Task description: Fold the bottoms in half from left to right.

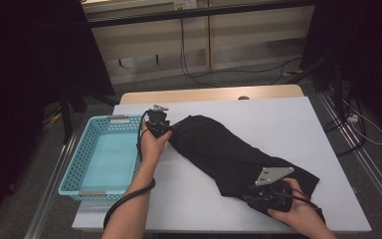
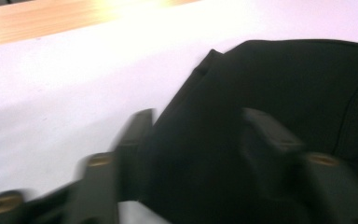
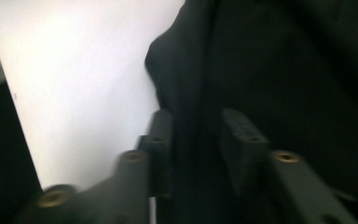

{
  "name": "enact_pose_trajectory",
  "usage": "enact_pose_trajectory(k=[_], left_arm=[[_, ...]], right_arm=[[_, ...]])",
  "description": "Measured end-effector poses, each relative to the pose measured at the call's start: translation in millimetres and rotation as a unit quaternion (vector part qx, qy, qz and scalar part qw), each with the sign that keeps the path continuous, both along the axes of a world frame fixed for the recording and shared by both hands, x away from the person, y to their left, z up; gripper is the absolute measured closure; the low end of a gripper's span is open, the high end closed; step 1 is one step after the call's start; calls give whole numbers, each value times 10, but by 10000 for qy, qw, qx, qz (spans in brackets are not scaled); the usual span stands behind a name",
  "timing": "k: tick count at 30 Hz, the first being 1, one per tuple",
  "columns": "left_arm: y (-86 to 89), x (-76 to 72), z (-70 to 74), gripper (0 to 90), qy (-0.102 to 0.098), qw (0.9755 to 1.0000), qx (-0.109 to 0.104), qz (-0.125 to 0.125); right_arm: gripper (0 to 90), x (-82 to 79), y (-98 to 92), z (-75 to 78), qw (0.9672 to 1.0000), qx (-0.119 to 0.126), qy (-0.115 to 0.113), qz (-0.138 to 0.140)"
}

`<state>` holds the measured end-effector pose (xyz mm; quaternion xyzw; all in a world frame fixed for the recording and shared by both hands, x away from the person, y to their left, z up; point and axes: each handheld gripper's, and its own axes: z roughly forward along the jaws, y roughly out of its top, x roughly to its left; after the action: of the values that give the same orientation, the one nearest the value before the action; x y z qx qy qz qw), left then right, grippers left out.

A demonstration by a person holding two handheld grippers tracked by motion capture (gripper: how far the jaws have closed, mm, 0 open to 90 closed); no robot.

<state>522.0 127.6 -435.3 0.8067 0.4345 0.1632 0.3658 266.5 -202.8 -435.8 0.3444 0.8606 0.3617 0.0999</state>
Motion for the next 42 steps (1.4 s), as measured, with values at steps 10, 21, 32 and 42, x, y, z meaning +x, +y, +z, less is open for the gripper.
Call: enact_pose_trajectory(k=[10,21,32,42], left_arm=[[-37,105,-171,746,209,9994,232,-116],[138,74,20,900,350,9982,330,347],[73,83,42,504,229,9989,103,398],[-174,200,-125,510,-92,9999,27,-60]], right_arm=[[360,64,-102,2,9979,413,-167,-466],[288,81,-117,-5,9970,468,-166,-595],[241,100,-203,19,9948,542,-234,-830],[240,117,-210,8,9946,571,-207,-841]])
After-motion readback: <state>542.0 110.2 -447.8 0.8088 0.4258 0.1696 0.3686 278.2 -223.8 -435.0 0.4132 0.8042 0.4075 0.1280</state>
